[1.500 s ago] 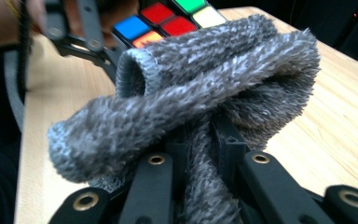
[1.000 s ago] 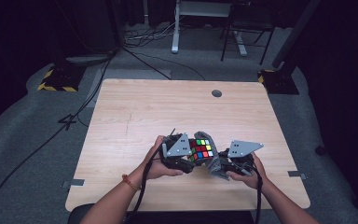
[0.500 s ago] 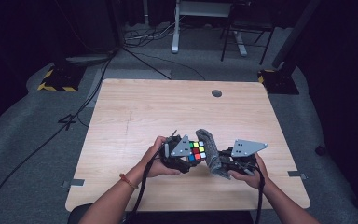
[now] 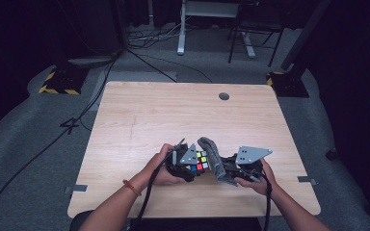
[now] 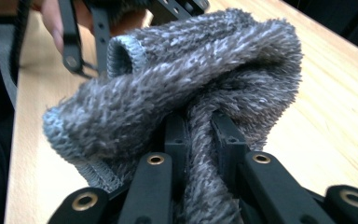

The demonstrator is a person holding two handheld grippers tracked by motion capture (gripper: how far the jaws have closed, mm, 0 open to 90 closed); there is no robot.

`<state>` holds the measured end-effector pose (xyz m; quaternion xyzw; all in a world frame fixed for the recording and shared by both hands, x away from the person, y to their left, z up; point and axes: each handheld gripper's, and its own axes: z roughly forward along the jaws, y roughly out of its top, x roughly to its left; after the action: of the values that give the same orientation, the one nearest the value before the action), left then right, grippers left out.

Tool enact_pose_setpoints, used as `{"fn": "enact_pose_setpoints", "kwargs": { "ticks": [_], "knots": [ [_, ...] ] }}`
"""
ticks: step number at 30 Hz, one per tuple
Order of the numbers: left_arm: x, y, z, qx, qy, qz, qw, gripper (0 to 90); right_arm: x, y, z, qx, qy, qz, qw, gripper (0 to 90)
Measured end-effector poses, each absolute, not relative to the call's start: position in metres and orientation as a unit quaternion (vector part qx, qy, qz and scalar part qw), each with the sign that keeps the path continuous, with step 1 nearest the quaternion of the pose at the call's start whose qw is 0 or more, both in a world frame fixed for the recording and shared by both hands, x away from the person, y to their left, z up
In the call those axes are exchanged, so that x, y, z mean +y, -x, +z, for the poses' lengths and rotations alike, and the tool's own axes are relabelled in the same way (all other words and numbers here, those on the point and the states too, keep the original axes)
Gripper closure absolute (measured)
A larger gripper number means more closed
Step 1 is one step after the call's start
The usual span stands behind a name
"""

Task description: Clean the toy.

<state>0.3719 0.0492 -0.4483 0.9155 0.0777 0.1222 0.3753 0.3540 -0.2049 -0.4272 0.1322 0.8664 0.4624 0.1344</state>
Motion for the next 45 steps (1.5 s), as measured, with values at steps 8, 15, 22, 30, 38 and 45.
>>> {"fn": "enact_pose_setpoints", "kwargs": {
  "ticks": [8,15,22,30,38,45],
  "knots": [
    [0.072,-0.366,-0.459,0.101,-0.923,0.119,0.351,33.0,-0.218,-0.371,-0.45,0.897,-0.166,0.384,0.141,76.6],
    [0.085,-0.364,-0.468,0.116,-0.925,0.117,0.341,32.9,-0.232,-0.369,-0.464,0.919,-0.171,0.327,0.141,72.1],
    [0.087,-0.365,-0.473,0.132,-0.924,0.112,0.34,32.5,-0.242,-0.369,-0.475,0.923,-0.188,0.31,0.129,59.8],
    [0.091,-0.362,-0.477,0.144,-0.924,0.107,0.337,30.9,-0.25,-0.367,-0.471,0.909,-0.204,0.337,0.136,44.7],
    [0.101,-0.35,-0.478,0.155,-0.933,0.101,0.309,23.9,-0.248,-0.361,-0.46,0.896,-0.202,0.364,0.155,39.8],
    [0.113,-0.332,-0.474,0.152,-0.933,0.096,0.312,26.2,-0.237,-0.355,-0.458,0.896,-0.191,0.371,0.154,38.9]
  ]
}}
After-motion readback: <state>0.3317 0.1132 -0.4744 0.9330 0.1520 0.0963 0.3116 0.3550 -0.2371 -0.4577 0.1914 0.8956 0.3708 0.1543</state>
